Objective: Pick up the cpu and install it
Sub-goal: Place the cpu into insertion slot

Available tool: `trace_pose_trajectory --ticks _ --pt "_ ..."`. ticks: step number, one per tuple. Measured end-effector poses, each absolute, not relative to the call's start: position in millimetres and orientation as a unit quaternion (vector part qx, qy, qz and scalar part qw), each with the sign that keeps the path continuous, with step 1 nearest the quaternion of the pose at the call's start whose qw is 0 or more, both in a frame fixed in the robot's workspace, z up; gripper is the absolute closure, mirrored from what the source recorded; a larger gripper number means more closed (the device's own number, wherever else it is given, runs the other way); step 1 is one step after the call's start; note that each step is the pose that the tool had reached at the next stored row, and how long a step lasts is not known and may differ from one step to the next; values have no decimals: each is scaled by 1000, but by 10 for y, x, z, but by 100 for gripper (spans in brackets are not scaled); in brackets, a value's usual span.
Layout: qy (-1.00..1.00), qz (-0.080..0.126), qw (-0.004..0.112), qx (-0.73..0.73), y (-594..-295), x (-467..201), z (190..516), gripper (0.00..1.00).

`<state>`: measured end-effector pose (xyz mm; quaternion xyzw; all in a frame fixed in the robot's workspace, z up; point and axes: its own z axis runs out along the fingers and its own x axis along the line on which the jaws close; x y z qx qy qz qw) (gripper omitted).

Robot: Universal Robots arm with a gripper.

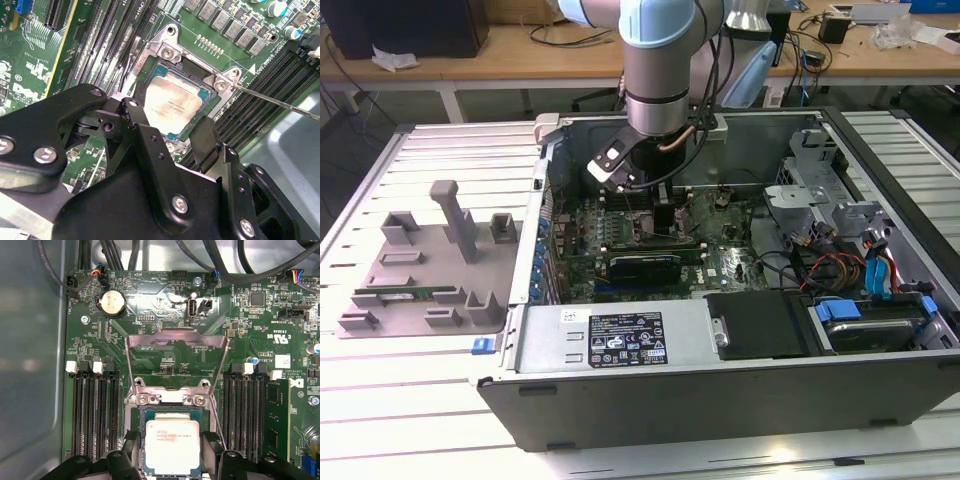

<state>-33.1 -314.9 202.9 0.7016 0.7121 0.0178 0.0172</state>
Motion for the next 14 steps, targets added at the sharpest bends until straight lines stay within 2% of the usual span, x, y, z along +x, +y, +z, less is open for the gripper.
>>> trace_pose_trajectory --ticks 14 --pt "712 17 18 702 -3149 -331 2005 38"
